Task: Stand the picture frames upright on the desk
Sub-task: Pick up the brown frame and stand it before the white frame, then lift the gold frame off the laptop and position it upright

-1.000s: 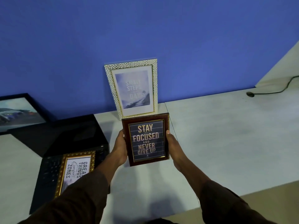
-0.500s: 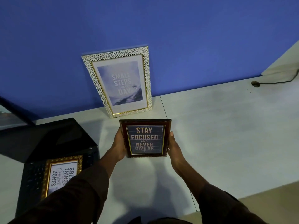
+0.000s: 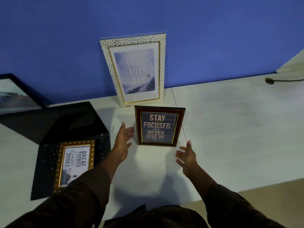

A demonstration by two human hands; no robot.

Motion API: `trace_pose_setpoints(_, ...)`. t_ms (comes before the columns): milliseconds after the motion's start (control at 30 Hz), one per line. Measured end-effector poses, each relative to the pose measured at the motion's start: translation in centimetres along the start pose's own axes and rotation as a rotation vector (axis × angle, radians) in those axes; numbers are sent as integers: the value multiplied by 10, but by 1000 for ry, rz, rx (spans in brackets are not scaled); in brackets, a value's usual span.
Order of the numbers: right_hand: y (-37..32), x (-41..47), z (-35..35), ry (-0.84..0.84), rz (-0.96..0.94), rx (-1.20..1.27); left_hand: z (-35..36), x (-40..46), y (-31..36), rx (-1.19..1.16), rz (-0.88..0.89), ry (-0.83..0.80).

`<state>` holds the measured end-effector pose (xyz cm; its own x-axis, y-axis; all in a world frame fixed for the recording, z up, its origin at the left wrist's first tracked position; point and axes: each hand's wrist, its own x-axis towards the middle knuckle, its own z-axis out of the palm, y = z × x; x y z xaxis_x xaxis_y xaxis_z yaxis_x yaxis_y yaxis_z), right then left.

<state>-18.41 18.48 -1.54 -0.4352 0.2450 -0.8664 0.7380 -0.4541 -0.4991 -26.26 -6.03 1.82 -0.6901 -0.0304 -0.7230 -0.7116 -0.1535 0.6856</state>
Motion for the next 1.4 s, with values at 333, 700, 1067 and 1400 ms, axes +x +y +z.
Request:
trace_pose_setpoints(333,56,-38,96,-193,-63,-344,-109,-35,-34,-188,43,170)
trace_pose_setpoints(700,151,-78,264,-283,-237,-675,-289,-46,-60,146,253,425)
trace_pose_setpoints(1067,199,-109,317,-164,-326,-548,-362,-30,-43,204,-51,56)
trace_pose_setpoints(1400,173,-171,343,-374,-582,-734,-416,-60,-11,507,294,334)
